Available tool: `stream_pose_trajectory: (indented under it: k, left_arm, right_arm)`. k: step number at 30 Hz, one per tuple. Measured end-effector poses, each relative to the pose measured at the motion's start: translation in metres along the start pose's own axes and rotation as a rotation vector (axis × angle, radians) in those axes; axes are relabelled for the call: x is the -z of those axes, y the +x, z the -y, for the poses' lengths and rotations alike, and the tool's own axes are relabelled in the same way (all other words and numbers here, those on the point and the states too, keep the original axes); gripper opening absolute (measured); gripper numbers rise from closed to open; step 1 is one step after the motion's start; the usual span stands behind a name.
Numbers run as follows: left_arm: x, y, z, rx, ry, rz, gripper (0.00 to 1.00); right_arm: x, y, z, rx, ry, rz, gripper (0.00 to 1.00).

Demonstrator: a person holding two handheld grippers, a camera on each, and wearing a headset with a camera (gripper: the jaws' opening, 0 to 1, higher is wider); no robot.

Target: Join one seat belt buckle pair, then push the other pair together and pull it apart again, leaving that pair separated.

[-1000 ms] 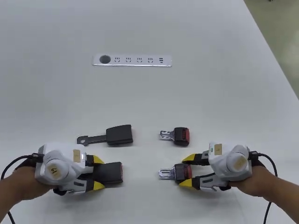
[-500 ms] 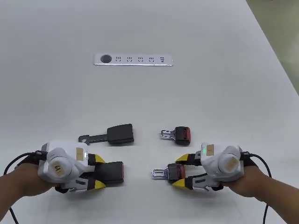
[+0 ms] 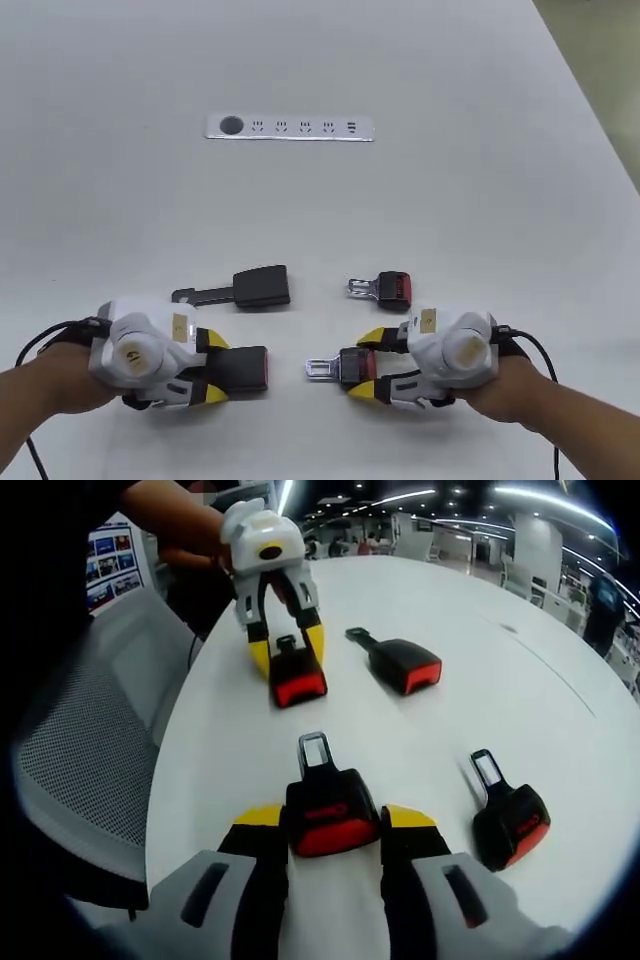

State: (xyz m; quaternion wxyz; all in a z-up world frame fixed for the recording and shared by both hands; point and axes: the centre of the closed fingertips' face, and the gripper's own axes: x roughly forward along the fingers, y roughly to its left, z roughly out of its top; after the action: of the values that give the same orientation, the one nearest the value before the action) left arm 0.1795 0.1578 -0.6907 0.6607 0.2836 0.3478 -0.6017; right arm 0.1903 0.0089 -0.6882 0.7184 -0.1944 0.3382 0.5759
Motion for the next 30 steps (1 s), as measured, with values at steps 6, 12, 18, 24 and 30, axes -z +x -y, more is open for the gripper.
stream_pose_trajectory:
  k: [6,12,18,24,30]
  left_arm:
    - [-0.001,0.000,0.001,0.007,0.010,-0.012,0.33]
    - [-0.001,0.000,0.002,0.008,0.009,-0.017,0.33]
    - [-0.001,0.000,0.002,0.012,0.010,-0.027,0.33]
    - [-0.002,0.000,0.002,0.016,0.010,-0.041,0.33]
    - [-0.002,0.002,0.002,0.012,0.008,-0.048,0.33]
  right_arm:
    - [-0.010,0.013,-0.006,-0.001,-0.006,0.012,0.34]
    - [-0.019,0.024,-0.009,-0.001,-0.008,0.023,0.34]
    - [-0.026,0.032,-0.013,-0.004,-0.012,0.031,0.34]
    - [-0.033,0.041,-0.017,-0.011,-0.010,0.045,0.34]
    - [-0.042,0.051,-0.025,-0.023,-0.021,0.057,0.34]
